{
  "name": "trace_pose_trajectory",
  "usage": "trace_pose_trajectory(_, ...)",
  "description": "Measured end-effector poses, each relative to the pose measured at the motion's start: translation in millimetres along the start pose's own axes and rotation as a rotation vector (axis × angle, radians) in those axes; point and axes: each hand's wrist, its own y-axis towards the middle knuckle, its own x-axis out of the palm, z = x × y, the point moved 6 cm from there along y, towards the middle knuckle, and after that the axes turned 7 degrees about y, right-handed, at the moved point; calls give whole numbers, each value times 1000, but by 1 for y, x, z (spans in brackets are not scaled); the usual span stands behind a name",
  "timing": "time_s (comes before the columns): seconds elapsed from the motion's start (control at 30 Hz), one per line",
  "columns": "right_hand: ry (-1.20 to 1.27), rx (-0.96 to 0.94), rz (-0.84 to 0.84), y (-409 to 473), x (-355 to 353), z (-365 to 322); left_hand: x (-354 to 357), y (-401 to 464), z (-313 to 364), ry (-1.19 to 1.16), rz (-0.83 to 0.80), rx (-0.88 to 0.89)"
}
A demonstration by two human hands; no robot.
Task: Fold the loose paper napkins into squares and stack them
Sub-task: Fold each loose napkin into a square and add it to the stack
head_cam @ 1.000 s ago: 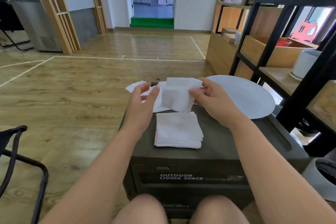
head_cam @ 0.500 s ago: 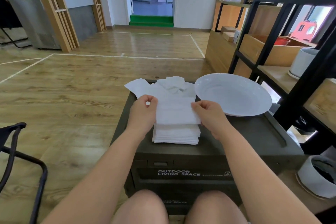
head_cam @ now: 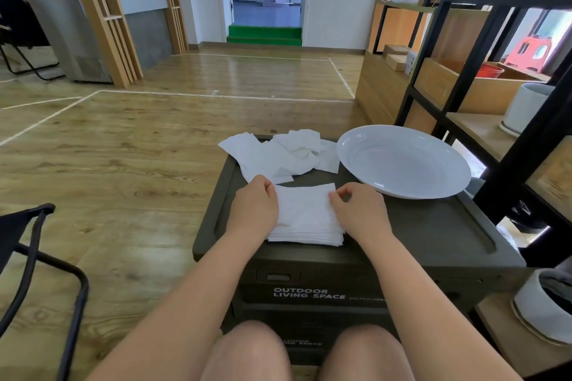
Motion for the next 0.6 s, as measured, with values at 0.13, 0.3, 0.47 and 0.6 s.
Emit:
trace_pose_trajectory(0.13,-18,16,23,-3,3,4,3,-1,-8,66,-5,-17)
trace_pose_trajectory(0.3,141,69,71,-7,3,15,-8,18,-16,112,49,-2)
trace_pose_trajectory(0.47,408,129,198,-12,-6,23,-7,73,4,157,29,144)
trace_pose_trajectory(0.6,397,101,182,-11,-4,22,17,100,13,221,-175,196)
